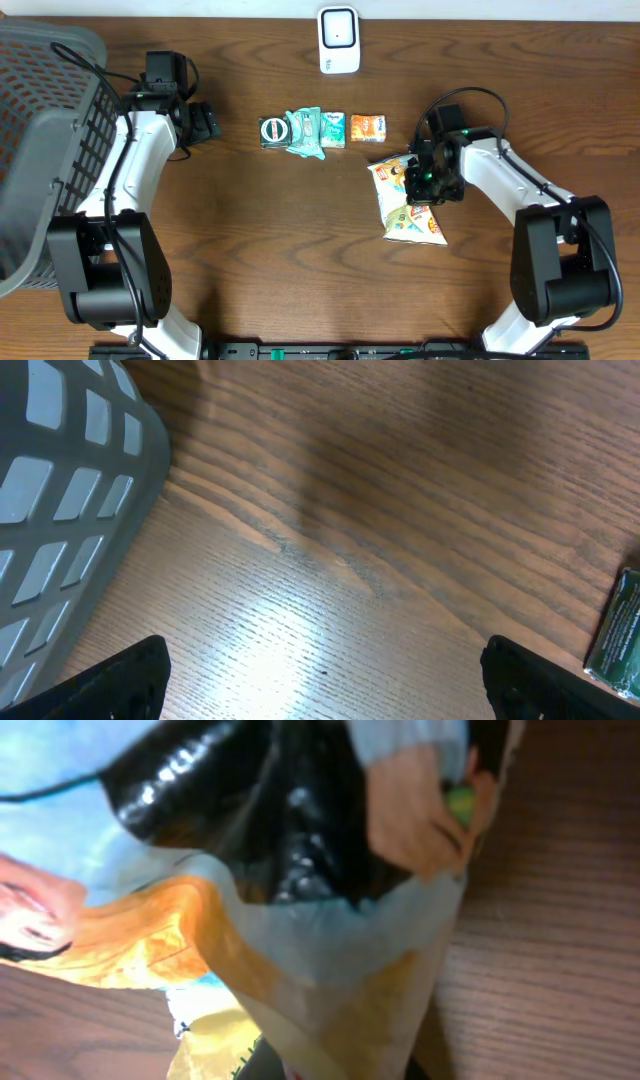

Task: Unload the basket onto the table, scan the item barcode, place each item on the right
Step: 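Drag the snack bag up beside the row of items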

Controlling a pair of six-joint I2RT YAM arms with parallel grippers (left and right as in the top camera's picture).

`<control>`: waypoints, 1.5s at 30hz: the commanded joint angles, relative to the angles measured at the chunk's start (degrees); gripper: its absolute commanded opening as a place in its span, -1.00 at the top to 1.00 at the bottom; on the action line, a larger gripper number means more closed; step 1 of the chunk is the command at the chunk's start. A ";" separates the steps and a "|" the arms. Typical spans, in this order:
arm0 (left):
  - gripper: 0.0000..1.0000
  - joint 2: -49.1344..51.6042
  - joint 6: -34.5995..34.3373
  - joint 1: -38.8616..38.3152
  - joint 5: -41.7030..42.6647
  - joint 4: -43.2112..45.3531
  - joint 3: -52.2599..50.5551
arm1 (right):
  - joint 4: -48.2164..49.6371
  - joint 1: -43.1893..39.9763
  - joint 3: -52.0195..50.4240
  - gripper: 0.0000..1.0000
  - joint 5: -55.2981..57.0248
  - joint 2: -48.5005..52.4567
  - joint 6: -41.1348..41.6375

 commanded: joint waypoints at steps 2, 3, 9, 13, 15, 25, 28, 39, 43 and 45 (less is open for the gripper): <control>-0.95 0.02 0.76 0.00 -0.31 0.00 -0.33 | -5.79 0.24 6.88 0.98 0.33 1.07 1.03; -0.95 0.02 0.76 0.00 -0.31 0.00 -0.33 | -7.37 0.24 8.94 0.98 0.35 1.07 1.05; -0.95 0.02 0.76 0.00 -0.31 0.00 -0.33 | -11.93 0.24 19.76 0.98 0.33 1.07 1.07; -0.95 0.02 0.76 0.00 -0.31 0.00 -0.33 | -13.73 0.26 25.57 0.98 0.31 1.07 1.05; -0.95 0.02 0.76 0.00 -0.31 0.00 -0.33 | -14.64 0.50 28.00 0.98 0.31 1.07 1.05; -0.95 0.02 0.76 0.00 -0.31 0.00 -0.33 | -8.74 3.56 30.93 0.98 0.33 1.07 1.07; -0.95 0.02 0.76 0.00 -0.31 0.02 -0.33 | -4.42 4.83 30.93 0.98 0.33 1.07 1.07; -0.96 0.02 0.76 0.00 -0.31 0.02 -0.31 | 11.67 7.23 30.93 0.98 1.16 1.14 1.27; -0.95 0.02 0.76 0.00 -0.31 0.00 -0.33 | 18.10 7.48 30.93 0.98 3.72 1.46 1.90; -0.95 0.02 0.76 0.00 -0.31 0.00 -0.33 | 22.16 7.30 30.95 0.98 3.76 2.23 2.58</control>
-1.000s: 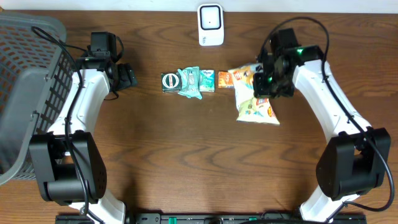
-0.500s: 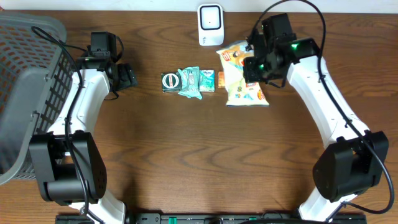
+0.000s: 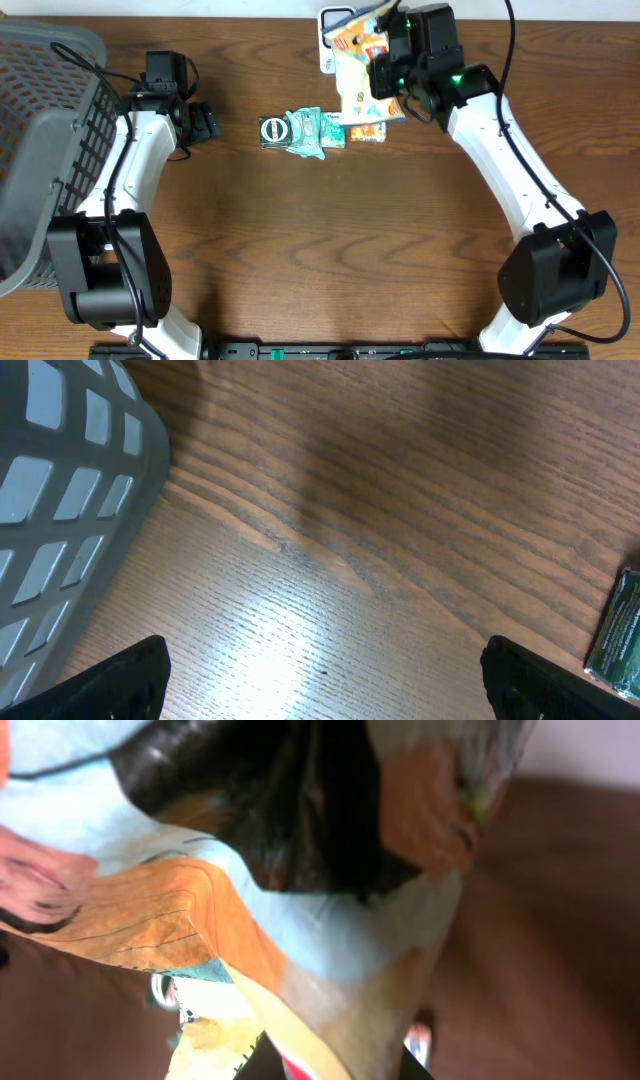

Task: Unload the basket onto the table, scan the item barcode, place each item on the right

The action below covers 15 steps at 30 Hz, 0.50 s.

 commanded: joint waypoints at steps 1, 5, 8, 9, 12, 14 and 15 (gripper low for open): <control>-0.95 0.02 0.76 0.00 -0.31 0.00 -0.33 | 5.40 0.17 1.64 0.98 1.44 2.12 2.93; -0.95 0.02 0.74 0.00 -0.31 0.00 -0.33 | 9.01 0.26 7.91 0.98 0.76 8.72 5.51; -0.95 0.02 0.76 0.00 -0.31 0.00 -0.33 | 5.16 0.22 20.74 0.98 1.05 17.62 5.44; -0.95 0.02 0.76 0.00 -0.31 0.00 -0.33 | 3.08 0.17 27.98 0.98 1.07 22.16 4.85; -0.95 0.02 0.76 0.00 -0.31 0.00 -0.33 | 2.54 0.31 37.75 0.98 3.89 28.68 3.04; -0.95 0.02 0.76 0.00 -0.31 0.00 -0.33 | 2.69 0.50 43.04 0.98 9.20 32.41 2.62; -0.95 0.02 0.76 0.00 -0.31 0.00 -0.33 | 2.73 0.57 44.94 0.98 11.34 33.81 2.03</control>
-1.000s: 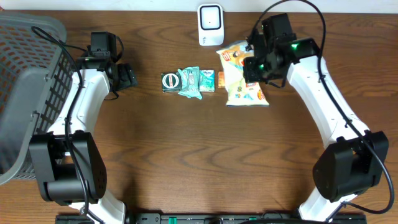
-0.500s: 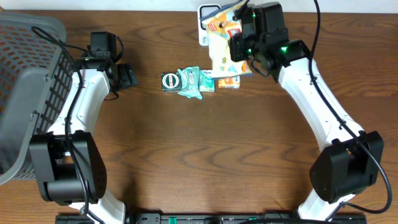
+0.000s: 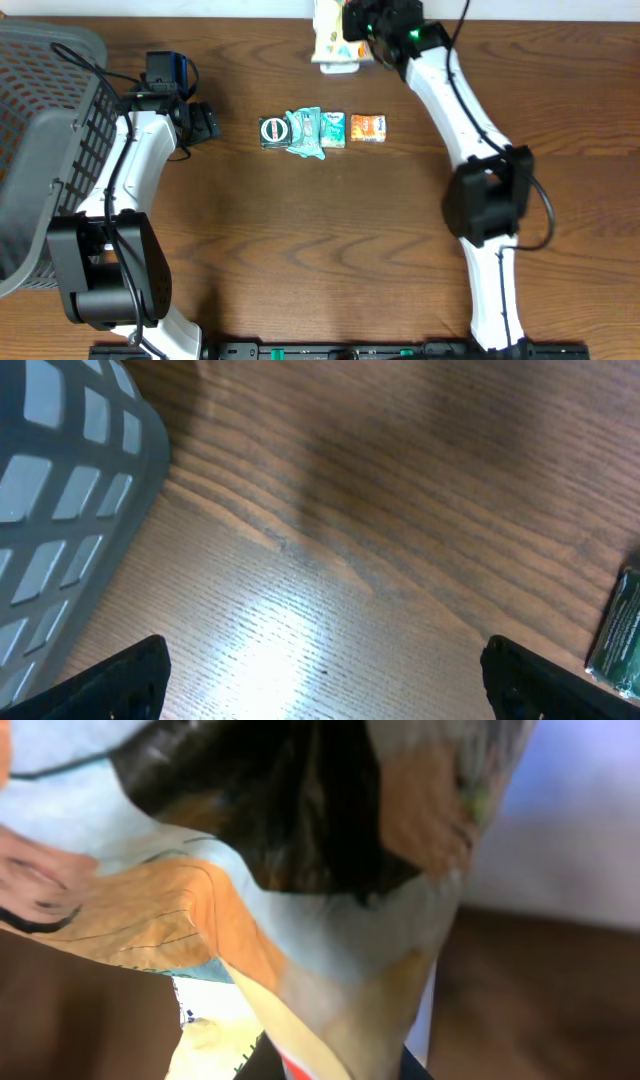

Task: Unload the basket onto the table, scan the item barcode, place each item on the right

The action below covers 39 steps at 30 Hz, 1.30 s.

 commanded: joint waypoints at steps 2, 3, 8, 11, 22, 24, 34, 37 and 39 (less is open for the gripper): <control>-0.95 0.02 0.76 0.00 -0.31 0.02 -0.33 | 1.97 0.46 9.33 0.98 10.27 5.35 -3.21; -0.95 0.02 0.76 0.00 -0.31 0.00 -0.33 | 2.60 0.44 9.33 0.98 10.32 5.73 -3.74; -0.95 0.02 0.76 0.00 -0.31 0.02 -0.33 | 6.88 0.44 9.33 0.98 10.67 8.00 -3.85; -0.95 0.02 0.76 0.00 -0.31 0.00 -0.33 | 8.33 0.50 9.20 0.98 10.95 8.81 -3.85; -0.95 0.02 0.76 0.00 -0.31 0.00 -0.33 | 7.13 0.76 9.16 0.98 10.91 9.90 -3.85; -0.95 0.02 0.76 0.00 -0.31 0.00 -0.33 | 6.73 0.74 9.18 0.98 10.93 9.90 -3.85; -0.95 0.02 0.76 0.00 -0.31 0.00 -0.33 | 7.23 0.66 9.35 0.98 10.93 9.86 -3.87; -0.95 0.02 0.76 0.00 -0.31 0.02 -0.33 | 7.23 0.66 9.35 0.98 10.93 9.81 -3.85; -0.95 0.02 0.76 0.00 -0.31 0.00 -0.33 | 7.19 0.66 9.35 0.98 10.93 9.64 -3.87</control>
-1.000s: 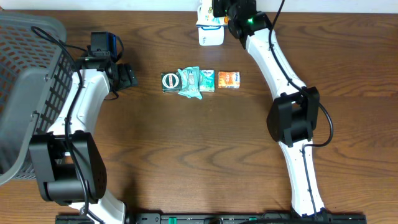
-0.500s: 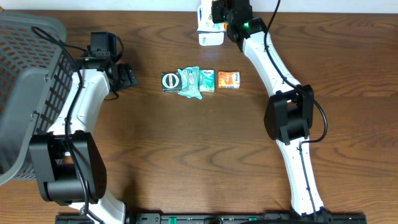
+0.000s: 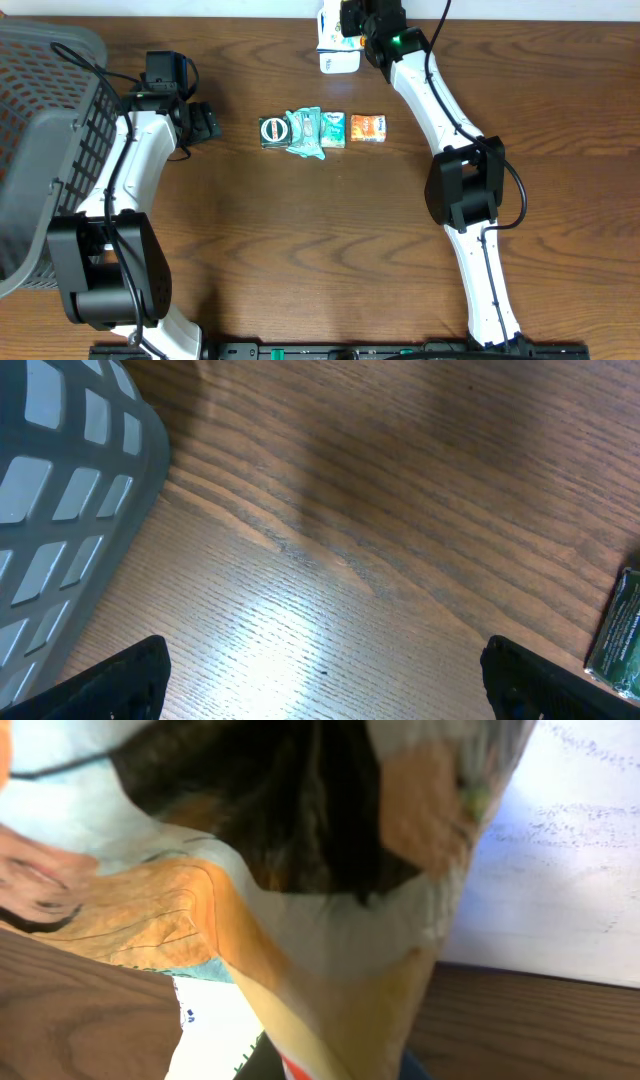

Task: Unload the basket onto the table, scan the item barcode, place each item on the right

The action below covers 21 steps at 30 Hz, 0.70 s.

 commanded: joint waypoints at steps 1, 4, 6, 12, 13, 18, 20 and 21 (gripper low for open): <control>-0.95 0.02 0.76 0.00 -0.31 -0.02 -0.33 | 0.26 0.39 2.21 0.98 0.72 -0.85 -0.57; -0.95 0.02 0.76 0.00 -0.31 -0.02 -0.33 | 0.20 0.39 2.21 0.98 0.72 -1.31 -0.57; -0.95 0.02 0.76 0.00 -0.31 0.00 -0.33 | -0.22 0.26 2.21 0.98 0.70 -2.14 -0.57; -0.95 0.02 0.76 0.00 -0.31 -0.02 -0.33 | -1.86 0.07 2.21 0.98 0.70 -3.17 -0.57; -0.95 0.02 0.76 0.00 -0.31 -0.02 -0.33 | -2.27 0.07 2.21 0.98 0.70 -3.17 -0.57; -0.95 0.02 0.76 0.00 -0.31 -0.02 -0.33 | -4.57 0.02 2.21 0.98 0.72 -3.17 -0.61; -0.95 0.02 0.76 0.00 -0.31 -0.02 -0.33 | -4.70 -0.22 2.21 0.98 0.72 -3.19 -0.61; -0.95 0.02 0.76 0.00 -0.31 -0.02 -0.33 | -4.55 -0.28 2.21 0.98 0.72 -3.52 -0.61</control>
